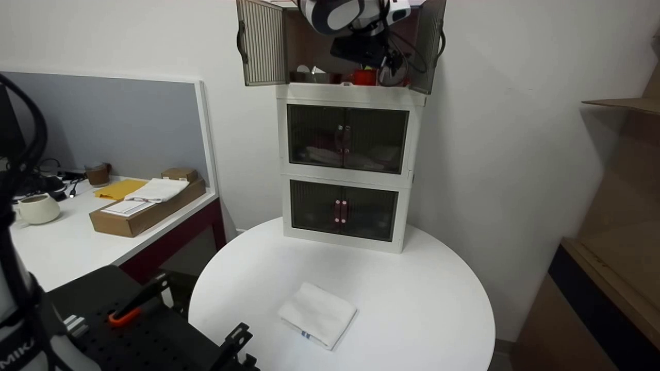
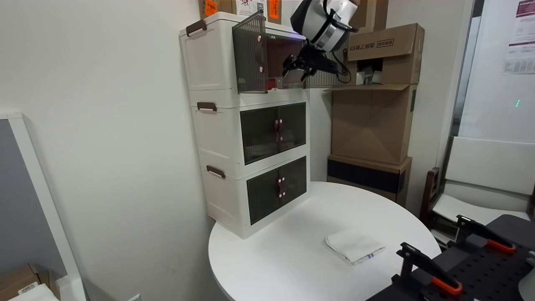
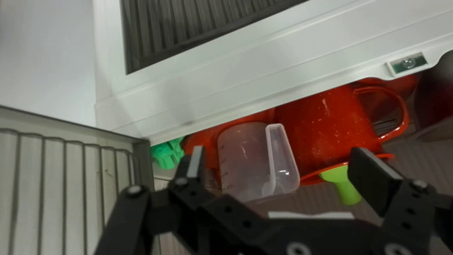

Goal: Remove the red mug from the topmost cabinet.

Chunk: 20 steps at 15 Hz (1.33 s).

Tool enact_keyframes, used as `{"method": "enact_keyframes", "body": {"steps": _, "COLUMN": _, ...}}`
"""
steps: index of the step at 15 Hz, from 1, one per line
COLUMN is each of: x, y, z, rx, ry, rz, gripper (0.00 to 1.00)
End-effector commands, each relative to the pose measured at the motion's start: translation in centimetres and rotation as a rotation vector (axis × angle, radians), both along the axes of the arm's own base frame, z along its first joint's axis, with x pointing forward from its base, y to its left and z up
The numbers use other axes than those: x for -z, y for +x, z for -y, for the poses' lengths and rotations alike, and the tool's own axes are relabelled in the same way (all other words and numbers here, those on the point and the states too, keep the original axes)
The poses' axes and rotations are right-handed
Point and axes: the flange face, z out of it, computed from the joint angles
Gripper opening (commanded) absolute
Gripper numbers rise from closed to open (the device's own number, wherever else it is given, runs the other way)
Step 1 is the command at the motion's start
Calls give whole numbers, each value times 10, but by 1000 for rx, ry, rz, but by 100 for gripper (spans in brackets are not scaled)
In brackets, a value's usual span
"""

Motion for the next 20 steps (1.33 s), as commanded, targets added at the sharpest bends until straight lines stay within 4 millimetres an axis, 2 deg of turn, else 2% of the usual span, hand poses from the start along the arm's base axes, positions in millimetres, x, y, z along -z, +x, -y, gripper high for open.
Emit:
{"method": "enact_keyframes", "body": {"steps": 1, "x": -7, "y": 9, "z": -20, "rx": -14, "ry": 7, "rz": 24, "gripper": 100}}
{"method": "enact_keyframes", "body": {"steps": 6, "x": -6, "y": 12, "z": -54, "rx": -71, "ry": 12, "rz": 18, "gripper": 100}}
{"method": "enact_keyframes", "body": {"steps": 11, "x": 3, "y": 17, "z": -78, "rx": -95, "ry": 24, "rz": 12, "gripper": 100}}
{"method": "enact_keyframes", "body": {"steps": 15, "x": 6, "y": 24, "z": -87, "rx": -92, "ry": 37, "rz": 18, "gripper": 100}}
{"method": "enact_keyframes", "body": {"steps": 20, "x": 6, "y": 33, "z": -88, "rx": -91, "ry": 45, "rz": 20, "gripper": 100}}
